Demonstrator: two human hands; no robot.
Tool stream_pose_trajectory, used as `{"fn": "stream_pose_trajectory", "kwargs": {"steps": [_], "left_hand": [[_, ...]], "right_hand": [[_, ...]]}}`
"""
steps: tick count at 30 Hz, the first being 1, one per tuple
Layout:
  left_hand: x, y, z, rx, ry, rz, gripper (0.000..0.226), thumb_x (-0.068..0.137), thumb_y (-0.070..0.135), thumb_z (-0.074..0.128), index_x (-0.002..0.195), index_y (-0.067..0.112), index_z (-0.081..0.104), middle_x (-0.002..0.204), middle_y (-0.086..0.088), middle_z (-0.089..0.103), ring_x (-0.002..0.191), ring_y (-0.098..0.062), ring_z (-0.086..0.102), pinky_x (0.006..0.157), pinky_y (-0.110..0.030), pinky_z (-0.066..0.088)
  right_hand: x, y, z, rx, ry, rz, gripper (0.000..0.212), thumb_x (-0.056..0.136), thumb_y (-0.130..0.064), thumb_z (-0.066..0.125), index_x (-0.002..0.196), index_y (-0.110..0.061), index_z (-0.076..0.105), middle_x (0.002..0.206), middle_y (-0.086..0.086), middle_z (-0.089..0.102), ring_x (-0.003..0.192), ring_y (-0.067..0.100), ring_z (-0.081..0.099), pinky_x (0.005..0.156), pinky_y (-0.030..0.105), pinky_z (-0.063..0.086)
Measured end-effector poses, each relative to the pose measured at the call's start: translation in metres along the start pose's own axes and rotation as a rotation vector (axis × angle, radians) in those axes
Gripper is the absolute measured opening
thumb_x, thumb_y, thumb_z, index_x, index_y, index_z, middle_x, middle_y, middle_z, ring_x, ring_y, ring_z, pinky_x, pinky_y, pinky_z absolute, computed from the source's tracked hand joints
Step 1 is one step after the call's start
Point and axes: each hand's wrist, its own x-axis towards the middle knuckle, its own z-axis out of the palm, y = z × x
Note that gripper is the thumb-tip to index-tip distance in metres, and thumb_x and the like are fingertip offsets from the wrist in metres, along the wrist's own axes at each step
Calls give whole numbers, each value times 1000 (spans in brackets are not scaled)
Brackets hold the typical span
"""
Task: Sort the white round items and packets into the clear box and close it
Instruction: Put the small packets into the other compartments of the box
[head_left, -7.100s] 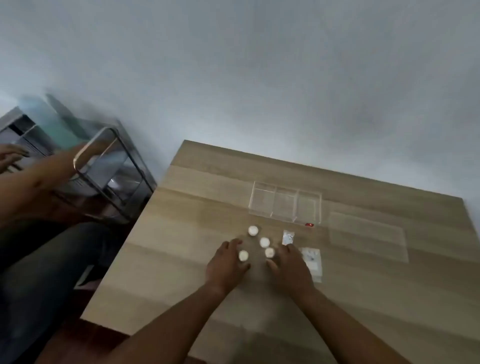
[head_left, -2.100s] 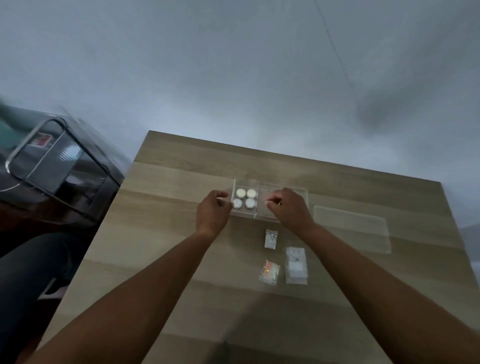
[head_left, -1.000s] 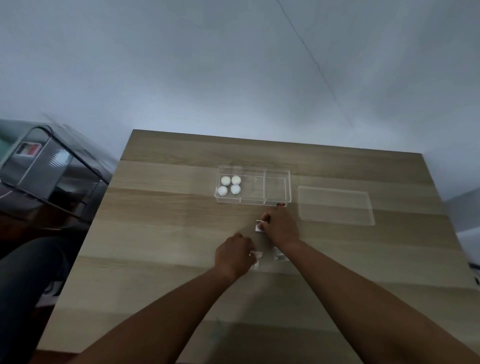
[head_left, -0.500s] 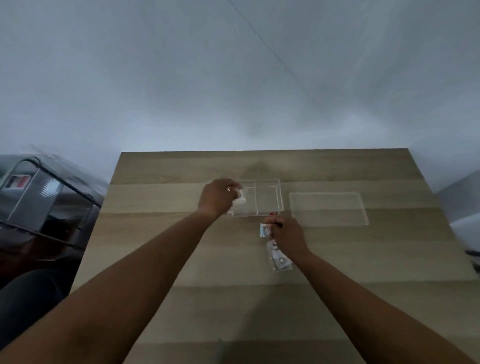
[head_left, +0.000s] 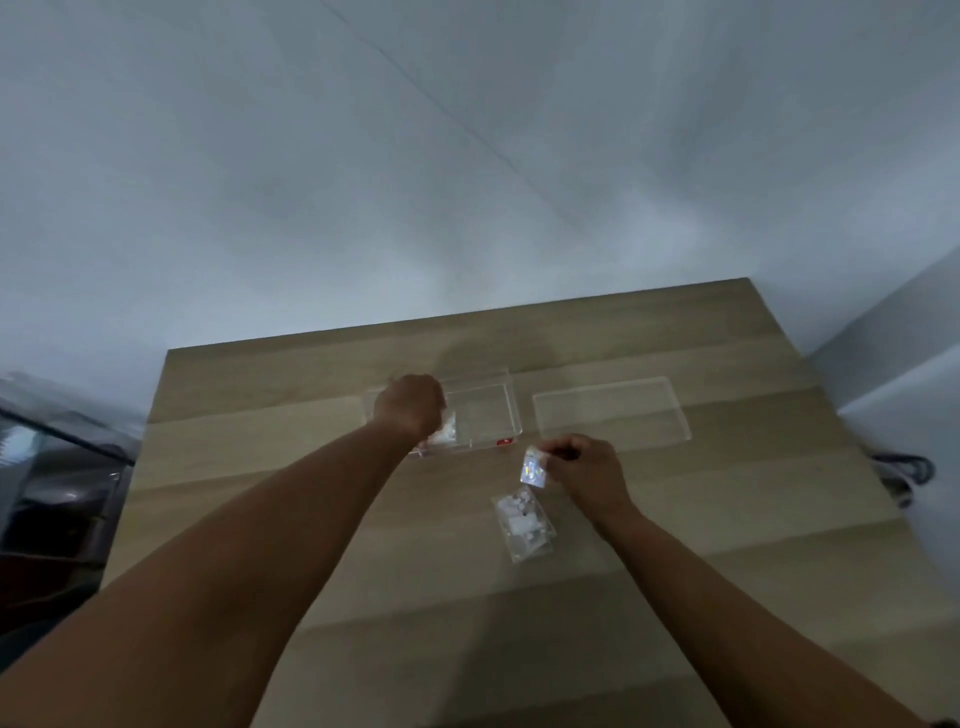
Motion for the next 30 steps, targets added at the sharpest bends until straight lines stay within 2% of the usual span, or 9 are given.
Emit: {"fn": "stream_pose_trajectory", "kwargs": {"steps": [2, 6, 9, 11, 16, 19, 21, 25, 30], "left_hand": [[0, -2, 0, -20, 38, 13, 35, 82, 6, 68, 112, 22, 72, 111, -5, 75, 99, -23, 73, 91, -35, 56], [-6, -13, -12, -135, 159, 13, 37, 81, 14, 69, 114, 29, 71, 120, 1, 72, 108, -22, 68, 94, -38, 54], [-21, -31, -23, -246, 306, -56, 27, 85, 24, 63, 108, 34, 73, 114, 7, 73, 106, -20, 68, 87, -33, 52], [-34, -51, -22, -279, 396, -125, 25, 87, 26, 59, 106, 35, 72, 113, 5, 71, 105, -20, 66, 82, -31, 49], [-59, -95, 3, -437, 451, -299, 42, 84, 20, 69, 125, 27, 62, 124, -10, 61, 111, -27, 62, 91, -39, 50], [-61, -102, 15, -617, 369, -358, 38, 81, 22, 72, 118, 25, 66, 110, -7, 73, 101, -26, 70, 91, -38, 56], [-60, -99, 20, -751, 336, -383, 29, 78, 21, 73, 107, 25, 69, 98, -6, 77, 91, -24, 74, 82, -44, 61], [-59, -93, 25, -865, 338, -427, 9, 76, 15, 72, 85, 18, 71, 77, -6, 76, 62, -18, 74, 57, -37, 63], [-58, -93, 26, -928, 324, -452, 10, 76, 12, 71, 73, 20, 68, 73, -8, 74, 58, -20, 73, 58, -39, 64]], "right_hand": [[3, -7, 1, 12, -6, -2, 14, 76, -7, 72, 90, -9, 73, 83, 9, 73, 74, 22, 68, 70, 35, 54], [12, -36, 13, 61, -52, -56, 15, 79, -1, 69, 93, -5, 70, 83, 13, 72, 62, 18, 66, 44, 15, 45], [23, -63, 29, 66, -96, -84, 8, 81, -4, 69, 82, -11, 71, 77, 11, 71, 56, 13, 65, 40, 15, 45], [33, -78, 43, 17, -125, -118, 9, 80, -7, 68, 78, -15, 72, 74, 12, 72, 59, 16, 66, 46, 23, 49], [51, -102, 81, -200, -149, -232, 14, 76, -2, 65, 82, -7, 76, 83, 16, 76, 79, 26, 70, 81, 37, 56], [56, -105, 97, -362, -177, -271, 19, 74, -1, 61, 69, -16, 71, 82, 12, 77, 80, 28, 72, 80, 36, 57], [59, -104, 103, -465, -181, -291, 19, 73, -3, 60, 65, -19, 67, 82, 8, 76, 82, 27, 71, 78, 34, 57], [63, -102, 112, -649, -163, -288, 14, 77, -11, 59, 82, -19, 70, 93, 3, 74, 91, 26, 67, 80, 32, 53], [67, -94, 112, -792, -127, -352, 19, 83, -14, 53, 94, -19, 67, 100, 8, 73, 97, 31, 66, 79, 32, 49]]}}
